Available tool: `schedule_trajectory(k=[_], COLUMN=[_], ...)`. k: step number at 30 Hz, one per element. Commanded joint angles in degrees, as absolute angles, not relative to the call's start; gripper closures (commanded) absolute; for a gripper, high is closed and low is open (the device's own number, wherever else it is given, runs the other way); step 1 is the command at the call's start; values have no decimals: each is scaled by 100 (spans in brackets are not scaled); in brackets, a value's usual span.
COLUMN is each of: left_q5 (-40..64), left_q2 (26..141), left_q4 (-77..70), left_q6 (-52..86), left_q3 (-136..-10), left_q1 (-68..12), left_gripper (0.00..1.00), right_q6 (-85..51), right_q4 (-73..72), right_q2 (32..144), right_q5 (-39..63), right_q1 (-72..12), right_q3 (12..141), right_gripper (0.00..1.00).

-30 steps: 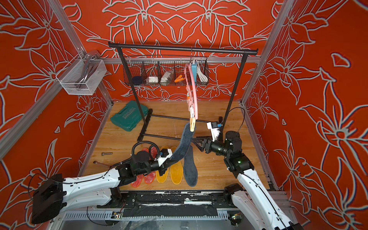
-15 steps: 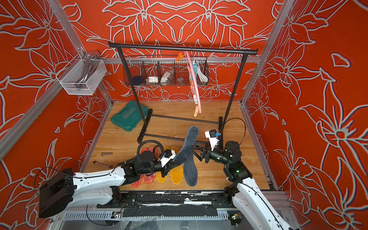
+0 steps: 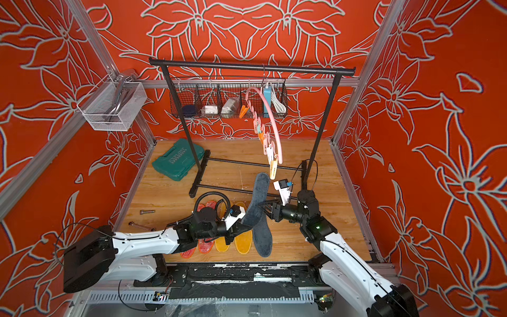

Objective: Take the shoe insoles off the hanger
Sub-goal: Open the clamp at the hanger.

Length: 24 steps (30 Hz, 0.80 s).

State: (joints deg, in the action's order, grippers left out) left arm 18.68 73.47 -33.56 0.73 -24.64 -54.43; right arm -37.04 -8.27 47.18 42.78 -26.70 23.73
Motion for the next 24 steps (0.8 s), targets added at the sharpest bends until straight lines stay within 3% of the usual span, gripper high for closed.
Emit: schedule_trajectory(k=[1,6,10,13,17,21,24], left_q5=[1905,1870,1841,1756,1661,1467,1161], left_q2=[7500,7668,7708,7739,7718,7699,7613], left_q4=[-3597,-3570,-3505,-3505,-3439,-3398,-3260], left_q6=[194,285,358,369,391,380,344], left_q3=[-2713,-2782,-2848,-2848,-2865,-2832,-2834], left_q1=[-5467,-5467,-5467,-5467,-5467,-5467,-5467], left_gripper=[99,98,97,91,81,63,60], right_q6=[-3801,-3743,-3564,-3601,-3655,-3751,-3643], right_q4=[-1076,-970,-815,-581,208,1372,2200], right_q2=[4794,4776,4687,4607,4483,4491,4655], right_q5=[4400,4346,4235,3911,3349,2915,2696], right_q1=[-2781,-2829,-2838,-2834,-2838,-2839,-2839], right_q3=[2522,2512,2477,2459,2599,2939,3252], right_gripper=[64,73,88,99,100,100,100])
